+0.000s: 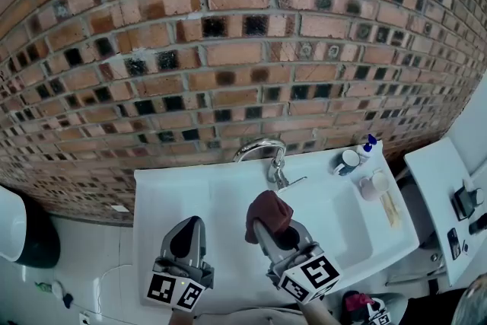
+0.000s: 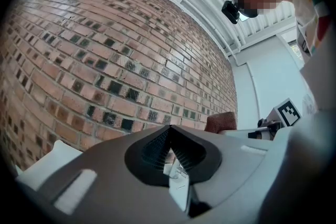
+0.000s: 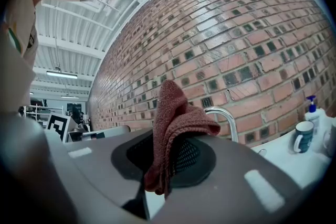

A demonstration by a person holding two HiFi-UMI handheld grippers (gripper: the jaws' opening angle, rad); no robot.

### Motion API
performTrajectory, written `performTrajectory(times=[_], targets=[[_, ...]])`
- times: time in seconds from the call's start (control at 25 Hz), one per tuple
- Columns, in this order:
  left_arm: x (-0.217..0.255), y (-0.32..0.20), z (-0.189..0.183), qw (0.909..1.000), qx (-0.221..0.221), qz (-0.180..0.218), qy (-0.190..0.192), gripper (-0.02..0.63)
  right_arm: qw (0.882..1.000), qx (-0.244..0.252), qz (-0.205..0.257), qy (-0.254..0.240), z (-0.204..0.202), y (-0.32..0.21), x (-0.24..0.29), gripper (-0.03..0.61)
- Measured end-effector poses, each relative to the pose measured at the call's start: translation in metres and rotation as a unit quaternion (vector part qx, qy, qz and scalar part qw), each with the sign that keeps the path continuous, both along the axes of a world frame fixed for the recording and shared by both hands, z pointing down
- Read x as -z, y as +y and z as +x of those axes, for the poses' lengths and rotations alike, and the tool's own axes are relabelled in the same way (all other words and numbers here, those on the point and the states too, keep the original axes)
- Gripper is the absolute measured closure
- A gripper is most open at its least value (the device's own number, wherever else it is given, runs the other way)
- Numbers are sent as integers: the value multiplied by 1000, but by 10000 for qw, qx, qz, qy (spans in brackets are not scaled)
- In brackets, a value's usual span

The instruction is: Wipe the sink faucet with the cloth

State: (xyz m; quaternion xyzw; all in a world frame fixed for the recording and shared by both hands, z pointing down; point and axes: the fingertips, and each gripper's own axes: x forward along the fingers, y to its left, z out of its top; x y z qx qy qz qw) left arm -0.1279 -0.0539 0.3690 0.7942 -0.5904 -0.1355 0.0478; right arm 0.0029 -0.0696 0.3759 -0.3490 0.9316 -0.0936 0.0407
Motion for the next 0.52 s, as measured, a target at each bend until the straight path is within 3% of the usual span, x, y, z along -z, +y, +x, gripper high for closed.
performTrajectory(times=[0.52], targets=[[-4, -7, -8, 10000, 70, -50, 23, 608, 9999, 26, 85, 143, 2, -11, 0, 528]])
